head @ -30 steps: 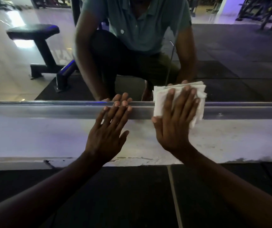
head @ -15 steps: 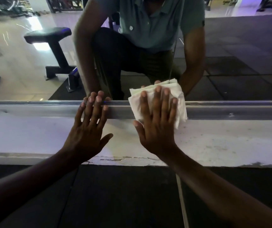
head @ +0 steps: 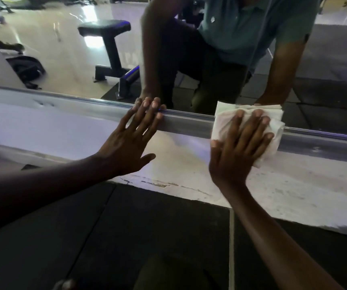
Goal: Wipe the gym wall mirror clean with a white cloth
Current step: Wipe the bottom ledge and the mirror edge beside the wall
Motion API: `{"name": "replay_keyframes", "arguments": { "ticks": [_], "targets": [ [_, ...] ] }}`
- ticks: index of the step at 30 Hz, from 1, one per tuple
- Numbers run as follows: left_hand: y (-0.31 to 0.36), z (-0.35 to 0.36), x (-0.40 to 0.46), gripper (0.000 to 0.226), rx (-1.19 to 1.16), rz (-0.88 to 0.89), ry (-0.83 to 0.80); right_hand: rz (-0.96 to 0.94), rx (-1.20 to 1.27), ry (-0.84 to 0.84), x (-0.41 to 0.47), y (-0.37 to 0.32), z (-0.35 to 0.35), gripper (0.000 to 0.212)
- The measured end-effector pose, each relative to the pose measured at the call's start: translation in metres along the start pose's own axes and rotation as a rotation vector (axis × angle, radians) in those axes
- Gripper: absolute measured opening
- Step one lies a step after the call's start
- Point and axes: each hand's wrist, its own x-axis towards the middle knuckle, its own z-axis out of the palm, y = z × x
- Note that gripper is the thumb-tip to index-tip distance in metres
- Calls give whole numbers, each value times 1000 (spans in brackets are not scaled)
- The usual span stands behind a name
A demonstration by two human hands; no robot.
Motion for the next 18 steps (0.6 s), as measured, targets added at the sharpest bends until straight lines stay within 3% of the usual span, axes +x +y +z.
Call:
{"name": "replay_keyframes", "arguments": {
  "ticks": [4,7,8,11,13,15,18],
  "targets": [
    [-2,9,-2,107,-34,-3,30,94,-61,108,4,36,-3,75],
    [-2,22,-3,102,-52,-27,58,196,-115,163,7,3,13,80],
    [-1,21,0,101,-52,-22,70,145,-124,130,5,-14,17,82],
    [-17,29,-4,93,-47,61,100,-247,-125,-24,1,-65,28,84],
    [-42,36,-14,89,-36,80,117,-395,-126,-32,9,-80,29,77],
    [-69,46,-32,85,-9,63,106,-350,-100,26,13,-77,25,72],
    [-101,60,-60,84,19,38,124,-131,-195,61,16,-78,23,75]
  ]
}}
